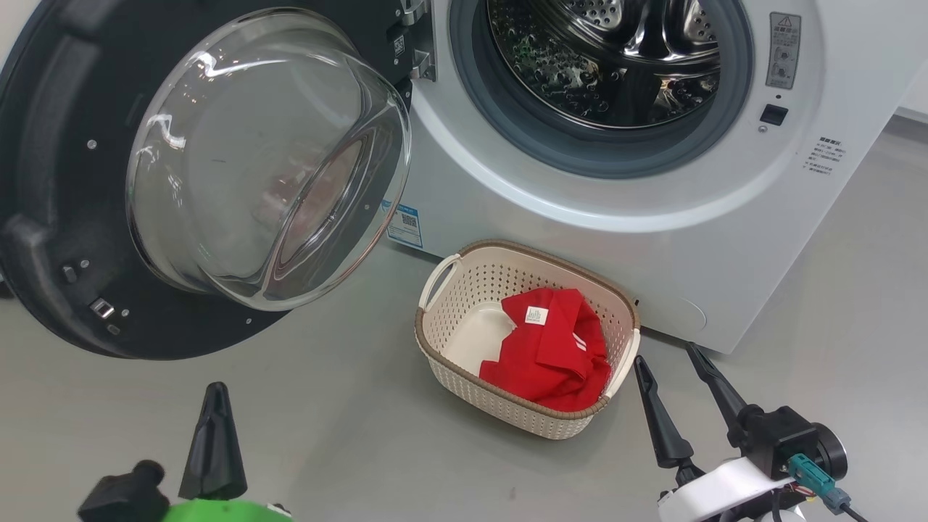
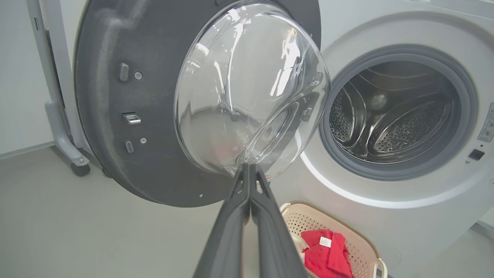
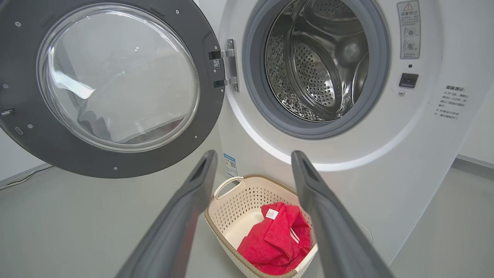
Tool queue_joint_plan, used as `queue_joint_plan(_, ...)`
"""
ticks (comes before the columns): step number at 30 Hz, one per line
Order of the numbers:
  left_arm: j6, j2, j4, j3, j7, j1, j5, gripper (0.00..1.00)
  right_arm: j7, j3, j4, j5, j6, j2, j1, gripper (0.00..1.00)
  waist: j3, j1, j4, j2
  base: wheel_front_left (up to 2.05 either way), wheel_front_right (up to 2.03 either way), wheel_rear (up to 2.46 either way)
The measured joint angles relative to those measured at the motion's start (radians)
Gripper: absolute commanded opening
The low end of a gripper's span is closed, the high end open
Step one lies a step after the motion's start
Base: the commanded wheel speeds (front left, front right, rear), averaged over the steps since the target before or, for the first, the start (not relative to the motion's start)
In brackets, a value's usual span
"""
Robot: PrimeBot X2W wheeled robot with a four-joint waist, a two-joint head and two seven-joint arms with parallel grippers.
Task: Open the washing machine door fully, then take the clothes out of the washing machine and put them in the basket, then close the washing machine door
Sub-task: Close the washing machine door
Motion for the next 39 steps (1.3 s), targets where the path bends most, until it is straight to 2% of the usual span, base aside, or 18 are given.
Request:
queue_joint_plan(1,0.0,0.0,-0.007,-0.003,-0.003,0.0,-0.029,0.0,0.0,0.0,0.0,0.0,0.0,0.0,0.0,1.0,0.0,0.0,0.0,0.0,0.0,0.0,0.0)
queue_joint_plan(6,-0.009,0.0,-0.082,-0.009,-0.008,-0.004,-0.319,0.0,0.0,0.0,0.001,0.0,0.0,0.0,0.0,1.0,0.003,0.0,0.0,0.0,0.0,0.0,0.0)
queue_joint_plan(9,-0.034,0.0,-0.131,-0.008,-0.013,-0.011,-0.514,0.0,0.0,-0.001,0.001,-0.002,0.0,0.0,-0.001,1.0,0.008,0.0,0.001,0.0,0.0,0.0,0.0)
queue_joint_plan(13,-0.073,0.0,-0.212,0.002,-0.021,-0.023,-0.723,0.0,0.0,-0.002,-0.001,-0.003,0.0,0.0,-0.001,1.0,0.015,0.0,0.003,0.0,0.0,0.0,0.0)
queue_joint_plan(18,-0.125,-0.001,-0.279,0.09,-0.025,-0.078,-0.95,0.0,0.0,-0.005,-0.005,-0.009,0.0,-0.001,-0.004,1.0,0.031,0.0,0.005,0.0,0.0,0.0,0.0)
queue_joint_plan(21,-0.147,-0.002,-0.305,0.143,-0.029,-0.111,-0.971,0.0,0.0,-0.007,-0.005,-0.01,0.001,-0.003,-0.005,1.0,0.039,0.0,0.007,0.0,0.0,0.0,0.0)
queue_joint_plan(26,-0.172,-0.001,-0.355,0.259,-0.03,-0.179,-0.944,0.0,0.0,-0.009,-0.005,-0.01,0.003,-0.005,-0.008,1.0,0.042,0.0,0.009,0.0,0.0,0.0,0.0)
queue_joint_plan(30,-0.175,0.059,-0.368,0.336,-0.03,-0.236,-0.94,0.0,0.0,-0.01,-0.005,-0.01,0.004,-0.006,-0.008,1.0,0.045,0.0,0.01,0.0,0.0,0.0,0.0)
queue_joint_plan(36,-0.13,0.161,-0.314,0.433,0.004,-0.306,-0.98,0.0,0.0,-0.011,-0.007,-0.014,0.005,-0.008,-0.008,1.0,0.054,0.0,0.011,0.0,0.0,0.0,0.0)
queue_joint_plan(39,-0.087,0.203,-0.241,0.479,0.03,-0.34,-1.016,0.0,0.0,-0.012,-0.009,-0.016,0.006,-0.013,-0.009,1.0,0.063,0.0,0.011,0.0,0.0,0.0,0.0)
